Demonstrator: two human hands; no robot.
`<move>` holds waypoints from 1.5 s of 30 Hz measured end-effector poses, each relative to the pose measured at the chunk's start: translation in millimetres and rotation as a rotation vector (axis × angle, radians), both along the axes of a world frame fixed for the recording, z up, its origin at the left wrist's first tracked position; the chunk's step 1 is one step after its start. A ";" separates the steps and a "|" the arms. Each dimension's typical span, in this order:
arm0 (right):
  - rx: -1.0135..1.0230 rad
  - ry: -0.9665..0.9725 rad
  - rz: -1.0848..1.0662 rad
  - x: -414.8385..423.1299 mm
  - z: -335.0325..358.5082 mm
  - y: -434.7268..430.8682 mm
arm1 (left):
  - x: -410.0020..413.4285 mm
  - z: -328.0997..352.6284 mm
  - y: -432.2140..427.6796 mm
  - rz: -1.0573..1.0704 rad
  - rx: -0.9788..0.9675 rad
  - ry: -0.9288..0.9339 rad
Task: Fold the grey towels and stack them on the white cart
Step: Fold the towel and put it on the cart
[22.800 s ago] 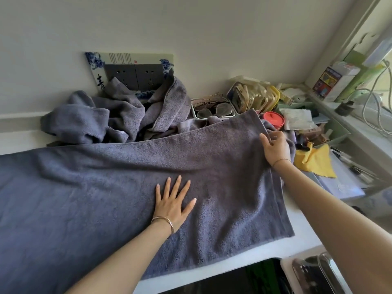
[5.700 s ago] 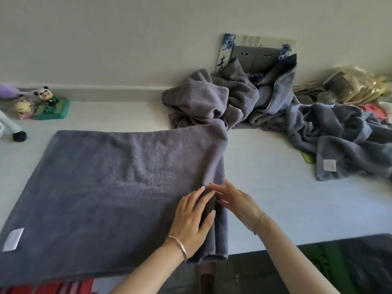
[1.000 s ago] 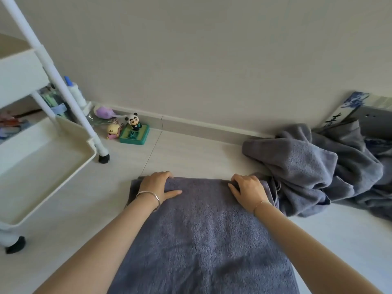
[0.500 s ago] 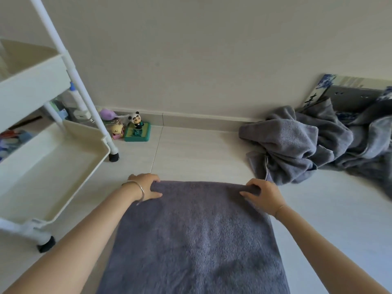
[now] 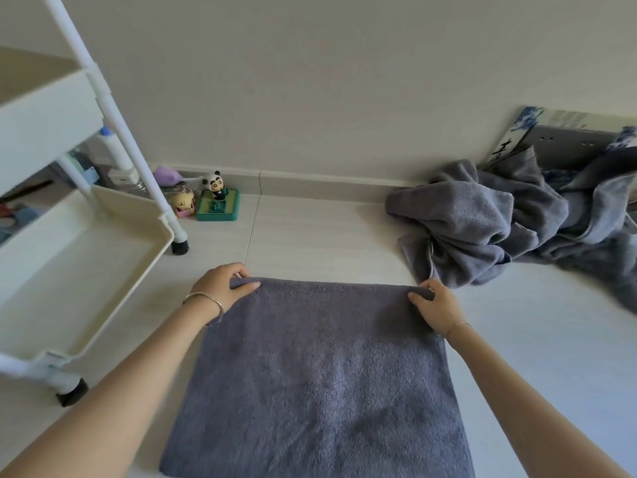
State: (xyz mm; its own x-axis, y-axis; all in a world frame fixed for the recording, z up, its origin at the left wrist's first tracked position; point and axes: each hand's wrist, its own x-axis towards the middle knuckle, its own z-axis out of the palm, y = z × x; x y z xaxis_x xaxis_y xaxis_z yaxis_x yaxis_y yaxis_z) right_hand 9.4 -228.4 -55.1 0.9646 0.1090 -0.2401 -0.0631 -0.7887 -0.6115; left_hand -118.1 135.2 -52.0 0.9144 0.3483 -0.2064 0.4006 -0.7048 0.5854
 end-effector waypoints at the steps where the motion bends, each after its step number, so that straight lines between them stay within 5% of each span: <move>1: 0.002 0.005 -0.004 -0.3 0.6 -0.1 | 0.0 0.8 -0.3 -0.007 -0.010 -0.030; 4: -0.016 -0.025 -0.017 -1.8 -2.3 1.7 | -1.5 -3.2 -2.7 0.029 0.016 -0.030; 8: -0.154 -0.278 0.034 -22.6 -5.1 19.2 | -9.4 -9.5 -18.1 0.049 0.441 -0.114; 12: -0.194 -0.532 0.178 -76.2 -11.9 66.7 | -32.8 -14.7 -72.6 -0.117 0.453 -0.283; 18: -0.287 -0.408 0.358 -129.3 -38.6 117.4 | -42.5 -36.9 -111.8 -0.196 0.457 0.062; 30: -0.403 -0.248 0.065 -114.1 -34.8 1.3 | -49.7 -30.0 -80.7 0.026 0.415 0.208; 37: -0.261 -0.410 0.315 -200.7 -27.2 63.1 | -129.3 -28.1 -140.6 -0.240 0.425 0.026; 45: -0.374 -0.375 0.351 -216.2 -40.0 28.2 | -140.8 -39.8 -141.7 -0.185 0.470 0.034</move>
